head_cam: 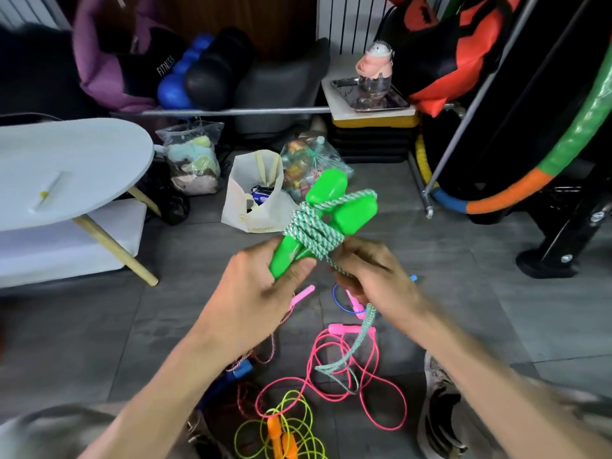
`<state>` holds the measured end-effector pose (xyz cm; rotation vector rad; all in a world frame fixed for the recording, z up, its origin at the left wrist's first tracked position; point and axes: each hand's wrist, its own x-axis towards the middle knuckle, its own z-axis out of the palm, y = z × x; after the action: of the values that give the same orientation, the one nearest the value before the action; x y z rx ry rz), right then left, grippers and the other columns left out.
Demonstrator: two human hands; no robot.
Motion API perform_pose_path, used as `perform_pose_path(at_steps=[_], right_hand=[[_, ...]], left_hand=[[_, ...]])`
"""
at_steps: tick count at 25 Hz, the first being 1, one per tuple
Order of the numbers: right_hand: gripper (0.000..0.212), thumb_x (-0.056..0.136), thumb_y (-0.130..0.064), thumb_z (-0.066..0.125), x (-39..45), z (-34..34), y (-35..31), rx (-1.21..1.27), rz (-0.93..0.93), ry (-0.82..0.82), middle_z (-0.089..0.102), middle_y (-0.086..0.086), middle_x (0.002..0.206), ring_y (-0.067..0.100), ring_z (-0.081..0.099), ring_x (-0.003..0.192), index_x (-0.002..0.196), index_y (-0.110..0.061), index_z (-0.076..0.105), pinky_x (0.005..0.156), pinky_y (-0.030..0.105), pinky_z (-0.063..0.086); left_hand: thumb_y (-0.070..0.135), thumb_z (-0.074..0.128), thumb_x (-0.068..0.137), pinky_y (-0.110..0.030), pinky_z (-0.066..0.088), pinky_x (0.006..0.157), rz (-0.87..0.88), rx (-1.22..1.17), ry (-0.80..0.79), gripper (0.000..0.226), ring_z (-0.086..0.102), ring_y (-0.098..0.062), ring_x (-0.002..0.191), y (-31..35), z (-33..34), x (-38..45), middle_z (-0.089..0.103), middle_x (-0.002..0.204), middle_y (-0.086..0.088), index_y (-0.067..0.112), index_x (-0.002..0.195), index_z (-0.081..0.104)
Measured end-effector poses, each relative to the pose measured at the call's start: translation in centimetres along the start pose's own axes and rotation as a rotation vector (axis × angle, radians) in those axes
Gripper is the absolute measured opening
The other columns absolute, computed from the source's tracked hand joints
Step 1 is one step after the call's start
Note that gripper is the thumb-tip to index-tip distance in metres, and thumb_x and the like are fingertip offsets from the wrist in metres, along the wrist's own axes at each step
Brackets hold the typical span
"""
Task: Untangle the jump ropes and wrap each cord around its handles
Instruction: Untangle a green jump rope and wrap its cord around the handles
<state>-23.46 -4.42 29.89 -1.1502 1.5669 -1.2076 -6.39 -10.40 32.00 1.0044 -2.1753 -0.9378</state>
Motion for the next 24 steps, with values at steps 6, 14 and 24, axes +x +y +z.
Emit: perform_pose_path(at_steps=[6, 14, 24], right_hand=[[0.019, 0.080, -0.035, 0.059, -1.9, 0.6, 0.1, -0.196, -0.050, -0.042, 0.059, -0.012, 0.062, 0.002, 0.049, 0.058, 0.081, -0.016, 0.064, 0.059, 0.023, 0.038], [0.015, 0.086, -0.012, 0.046, -2.6, -0.5, 0.6, -0.567, -0.047, -0.058, 0.045, -0.002, 0.058, 0.017, 0.041, 0.059, 0.071, -0.011, 0.047, 0.055, 0.032, 0.034], [0.030, 0.095, -0.024, 0.051, -2.9, -1.8, 0.2, -0.878, -0.012, -0.383, 0.048, 0.002, 0.063, 0.022, 0.049, 0.063, 0.068, -0.013, 0.043, 0.059, 0.040, 0.036]], left_hand=[[0.029, 0.070, 0.085, -0.029, 0.034, 0.040, 0.131, 0.591, 0.088, 0.030, 0.059, -0.039, 0.046, -1.9, 2.8, 0.3, 0.061, 0.058, -0.012, 0.010, 0.082, 0.047], [0.036, 0.047, 0.099, -0.038, 0.044, 0.065, -0.050, 0.665, -0.065, 0.020, 0.066, -0.037, 0.091, -1.9, 4.9, 0.4, 0.066, 0.099, -0.007, 0.017, 0.102, 0.041], [0.005, 0.048, 0.086, -0.036, 0.045, 0.073, -0.016, 0.727, -0.404, 0.025, 0.064, -0.030, 0.095, -2.7, 6.3, -0.8, 0.064, 0.103, -0.005, 0.019, 0.107, 0.047]])
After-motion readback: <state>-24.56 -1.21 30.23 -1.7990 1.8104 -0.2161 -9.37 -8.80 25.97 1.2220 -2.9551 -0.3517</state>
